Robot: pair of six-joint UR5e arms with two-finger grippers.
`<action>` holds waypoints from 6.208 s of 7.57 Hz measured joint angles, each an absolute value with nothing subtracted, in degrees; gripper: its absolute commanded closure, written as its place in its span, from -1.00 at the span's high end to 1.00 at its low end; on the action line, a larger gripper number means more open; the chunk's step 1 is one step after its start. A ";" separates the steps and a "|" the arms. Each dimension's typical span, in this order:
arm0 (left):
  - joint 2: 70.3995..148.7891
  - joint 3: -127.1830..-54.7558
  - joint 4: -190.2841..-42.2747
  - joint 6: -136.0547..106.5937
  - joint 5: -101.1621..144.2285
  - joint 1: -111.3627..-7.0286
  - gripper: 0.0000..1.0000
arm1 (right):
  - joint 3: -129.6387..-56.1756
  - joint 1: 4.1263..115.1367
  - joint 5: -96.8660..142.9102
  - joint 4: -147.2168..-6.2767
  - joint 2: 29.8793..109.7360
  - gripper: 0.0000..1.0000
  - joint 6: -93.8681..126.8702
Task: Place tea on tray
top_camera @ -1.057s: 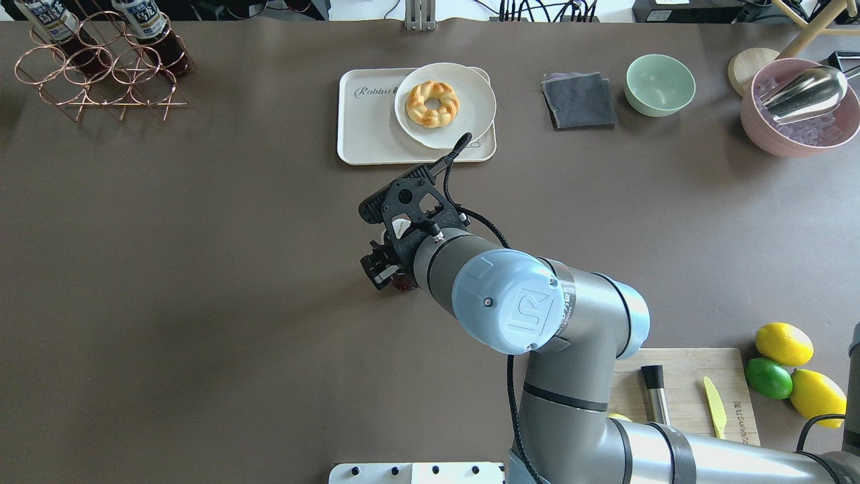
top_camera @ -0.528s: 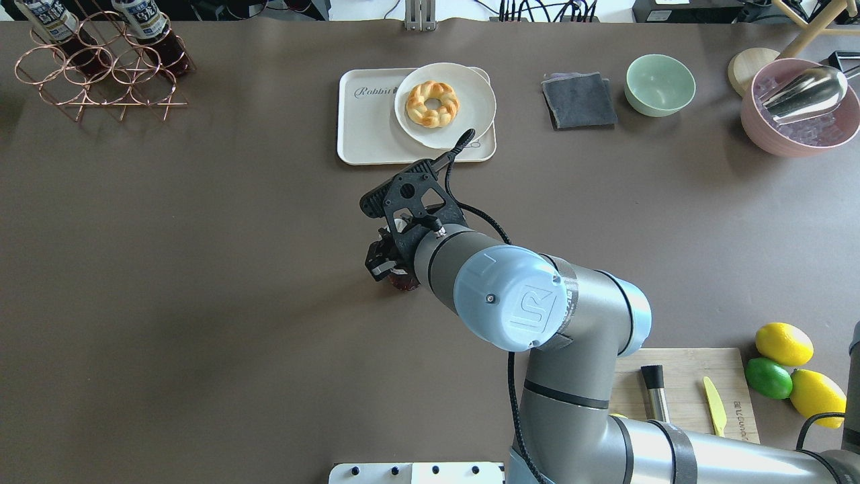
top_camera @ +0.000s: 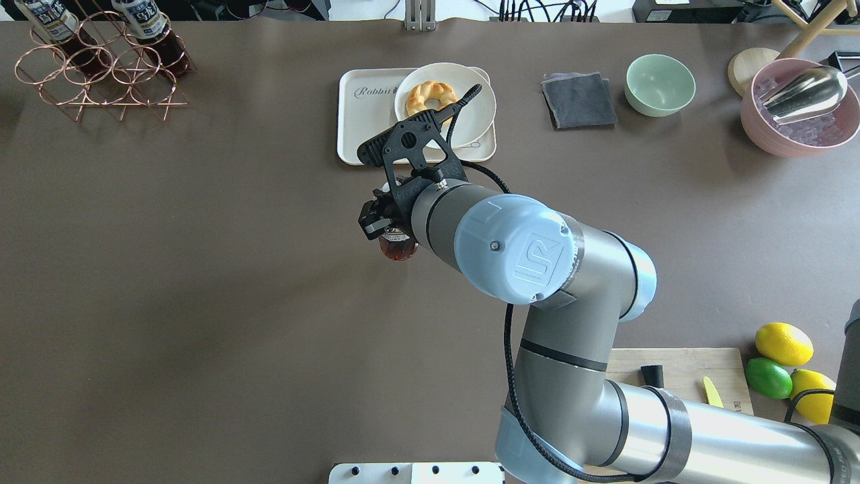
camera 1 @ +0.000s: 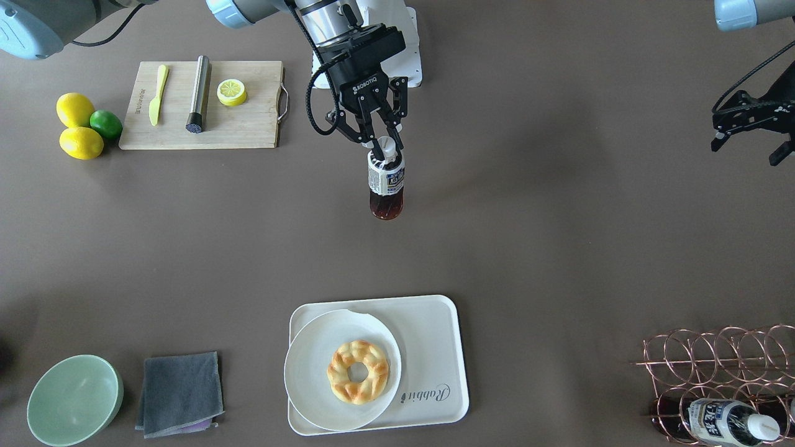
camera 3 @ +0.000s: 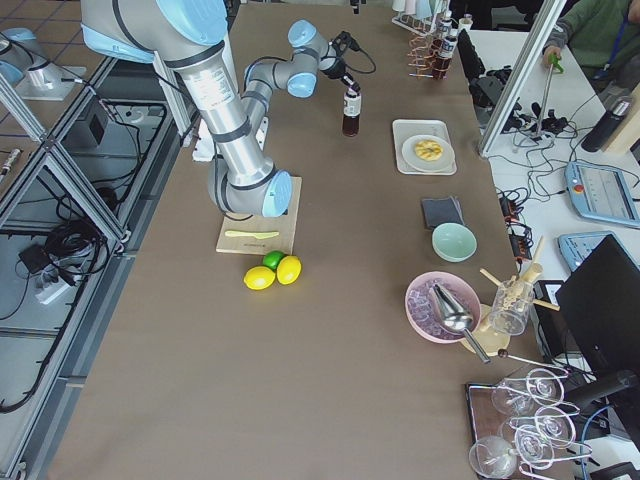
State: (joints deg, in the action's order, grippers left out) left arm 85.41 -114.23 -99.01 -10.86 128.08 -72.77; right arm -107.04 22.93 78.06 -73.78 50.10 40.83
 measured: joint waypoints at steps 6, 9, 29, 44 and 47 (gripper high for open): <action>75.92 -105.59 -95.80 -4.09 134.76 -88.40 0.97 | -92.89 31.92 87.59 -73.71 38.25 -1.00 40.87; 73.64 -104.48 -95.99 -3.80 134.83 -89.57 0.97 | -78.92 36.80 91.00 -72.99 28.59 -1.00 40.84; 72.66 -104.36 -96.50 -3.74 134.91 -91.38 0.97 | -48.44 40.00 91.56 -51.04 18.49 0.97 40.79; 72.65 -103.62 -95.73 -3.84 137.46 -89.42 0.97 | -113.08 71.77 128.04 -94.73 84.47 1.00 25.41; 72.70 -103.80 -95.69 -3.85 137.38 -87.99 0.97 | -109.02 84.48 126.65 -94.74 99.78 1.00 -2.85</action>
